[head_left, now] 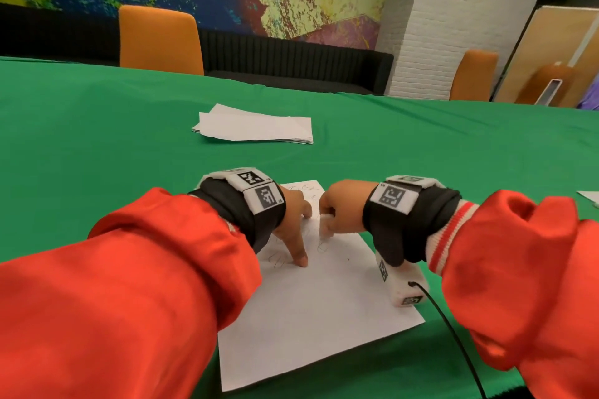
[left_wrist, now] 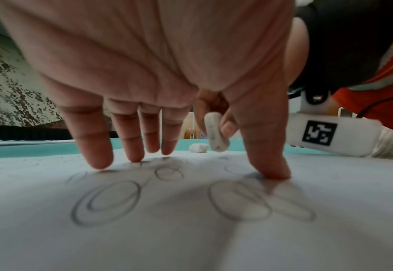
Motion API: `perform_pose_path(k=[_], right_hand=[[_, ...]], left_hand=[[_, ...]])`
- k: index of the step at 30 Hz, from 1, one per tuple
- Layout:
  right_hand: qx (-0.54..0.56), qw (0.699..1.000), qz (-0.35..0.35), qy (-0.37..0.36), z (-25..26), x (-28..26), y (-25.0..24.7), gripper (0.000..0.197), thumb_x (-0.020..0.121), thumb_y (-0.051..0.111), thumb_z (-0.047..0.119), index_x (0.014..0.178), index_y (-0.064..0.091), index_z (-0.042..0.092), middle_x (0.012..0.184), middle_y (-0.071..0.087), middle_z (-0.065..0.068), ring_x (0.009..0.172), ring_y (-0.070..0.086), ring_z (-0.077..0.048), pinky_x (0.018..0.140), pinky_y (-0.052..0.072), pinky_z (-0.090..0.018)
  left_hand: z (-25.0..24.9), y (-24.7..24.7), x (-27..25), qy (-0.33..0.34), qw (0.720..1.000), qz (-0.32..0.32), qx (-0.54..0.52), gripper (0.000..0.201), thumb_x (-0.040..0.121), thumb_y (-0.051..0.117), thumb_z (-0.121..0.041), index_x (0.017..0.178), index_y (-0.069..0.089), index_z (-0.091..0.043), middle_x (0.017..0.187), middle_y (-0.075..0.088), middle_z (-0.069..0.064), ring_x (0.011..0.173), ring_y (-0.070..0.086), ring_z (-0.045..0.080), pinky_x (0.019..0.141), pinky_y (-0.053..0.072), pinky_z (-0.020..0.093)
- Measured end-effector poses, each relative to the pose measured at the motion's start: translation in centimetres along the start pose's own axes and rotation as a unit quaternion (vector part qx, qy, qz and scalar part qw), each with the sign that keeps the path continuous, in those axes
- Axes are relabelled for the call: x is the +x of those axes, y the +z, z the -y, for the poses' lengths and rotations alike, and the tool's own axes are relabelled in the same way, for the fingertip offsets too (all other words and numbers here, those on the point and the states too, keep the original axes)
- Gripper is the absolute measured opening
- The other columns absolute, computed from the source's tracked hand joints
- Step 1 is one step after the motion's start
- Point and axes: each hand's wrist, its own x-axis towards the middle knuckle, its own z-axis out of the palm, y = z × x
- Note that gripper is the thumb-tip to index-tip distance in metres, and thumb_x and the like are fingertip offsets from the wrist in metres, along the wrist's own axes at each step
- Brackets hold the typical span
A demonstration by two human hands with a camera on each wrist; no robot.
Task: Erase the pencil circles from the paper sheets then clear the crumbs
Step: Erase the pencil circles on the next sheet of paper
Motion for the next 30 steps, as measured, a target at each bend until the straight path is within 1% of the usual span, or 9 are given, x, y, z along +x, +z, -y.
perform_pose_path(k=[6, 9, 12, 14, 17, 19, 23, 27, 30], right_hand=[[-0.03, 0.999, 0.018, -0.002, 0.7, -0.2, 0.6, 0.028, 0.093, 0.045, 0.021, 0.115, 0.06, 0.012, 0.099, 0.056, -0.004, 0.085, 0.046, -0.02, 0.066, 0.035, -0.022], [-0.058, 0.998, 0.025, -0.009, 1.0, -0.2, 0.8, 0.032, 0.096, 0.04, 0.018, 0.123, 0.055, 0.013, 0.121, 0.058, -0.005, 0.101, 0.052, -0.024, 0.075, 0.033, -0.023], [-0.073, 0.997, 0.027, -0.006, 1.0, -0.1, 1.0, 0.033, 0.098, 0.036, 0.023, 0.125, 0.051, 0.012, 0.125, 0.055, -0.006, 0.111, 0.052, -0.024, 0.076, 0.032, -0.024], [-0.058, 0.997, 0.041, 0.0, 0.9, -0.1, 1.0, 0.029, 0.099, 0.033, 0.026, 0.122, 0.048, 0.015, 0.117, 0.054, -0.005, 0.102, 0.049, -0.026, 0.073, 0.031, -0.022], [-0.023, 0.999, 0.035, 0.009, 0.9, -0.2, 1.0, 0.005, 0.098, 0.034, 0.024, 0.102, 0.036, 0.02, 0.082, 0.043, 0.002, 0.086, 0.039, -0.021, 0.053, 0.025, -0.022], [-0.016, 1.0, 0.026, 0.005, 0.9, -0.4, 0.9, 0.007, 0.096, 0.036, 0.023, 0.103, 0.039, 0.021, 0.083, 0.041, 0.002, 0.084, 0.039, -0.02, 0.052, 0.025, -0.023], [-0.005, 1.0, -0.007, -0.012, 0.3, -0.7, 0.2, 0.021, 0.093, 0.042, 0.024, 0.109, 0.055, 0.018, 0.093, 0.051, 0.001, 0.084, 0.045, -0.018, 0.07, 0.034, -0.024], [0.024, 0.999, -0.021, -0.024, 0.1, -0.6, -0.1, 0.018, 0.09, 0.051, 0.028, 0.103, 0.061, 0.02, 0.077, 0.05, 0.007, 0.079, 0.048, -0.017, 0.065, 0.036, -0.024], [0.003, 1.0, 0.006, -0.026, 0.4, -0.5, 0.7, 0.019, 0.09, 0.05, 0.028, 0.103, 0.06, 0.018, 0.076, 0.049, 0.006, 0.077, 0.048, -0.017, 0.059, 0.035, -0.024]], left_hand=[[0.2, 0.1, 0.4, -0.004, 1.0, 0.012, 0.009, 0.086, 0.075, 0.07, -0.058, 0.145, 0.033, -0.024, 0.143, 0.04, 0.0, 0.129, 0.042, 0.022, 0.101, 0.035, 0.031], [0.2, 0.2, 0.5, -0.006, 1.0, 0.015, 0.011, 0.083, 0.074, 0.07, -0.058, 0.142, 0.037, -0.023, 0.14, 0.044, 0.0, 0.126, 0.045, 0.023, 0.1, 0.036, 0.031], [0.2, 0.2, 0.6, -0.004, 1.0, 0.013, 0.013, 0.081, 0.075, 0.069, -0.058, 0.141, 0.039, -0.023, 0.138, 0.045, 0.0, 0.124, 0.046, 0.022, 0.098, 0.037, 0.031], [0.2, 0.2, 0.6, -0.002, 1.0, 0.008, 0.012, 0.081, 0.075, 0.069, -0.058, 0.141, 0.039, -0.022, 0.139, 0.045, 0.0, 0.124, 0.046, 0.023, 0.096, 0.037, 0.03], [0.3, 0.2, 0.6, -0.001, 1.0, 0.006, 0.005, 0.079, 0.075, 0.069, -0.057, 0.14, 0.04, -0.021, 0.138, 0.046, 0.001, 0.124, 0.046, 0.023, 0.094, 0.037, 0.029], [0.3, 0.2, 0.6, 0.0, 1.0, 0.008, 0.002, 0.078, 0.075, 0.07, -0.056, 0.139, 0.041, -0.021, 0.137, 0.046, 0.001, 0.123, 0.047, 0.023, 0.094, 0.037, 0.03], [0.2, 0.2, 0.6, 0.003, 1.0, 0.006, 0.007, 0.078, 0.077, 0.069, -0.055, 0.14, 0.04, -0.02, 0.139, 0.045, 0.002, 0.126, 0.044, 0.023, 0.096, 0.036, 0.03], [0.3, 0.3, 0.7, 0.002, 1.0, 0.002, 0.001, 0.076, 0.077, 0.069, -0.055, 0.138, 0.043, -0.019, 0.137, 0.047, 0.002, 0.124, 0.046, 0.023, 0.084, 0.034, 0.027], [0.2, 0.3, 0.7, 0.001, 1.0, 0.0, 0.004, 0.077, 0.076, 0.069, -0.055, 0.14, 0.041, -0.021, 0.138, 0.045, 0.001, 0.125, 0.045, 0.023, 0.085, 0.032, 0.026]])
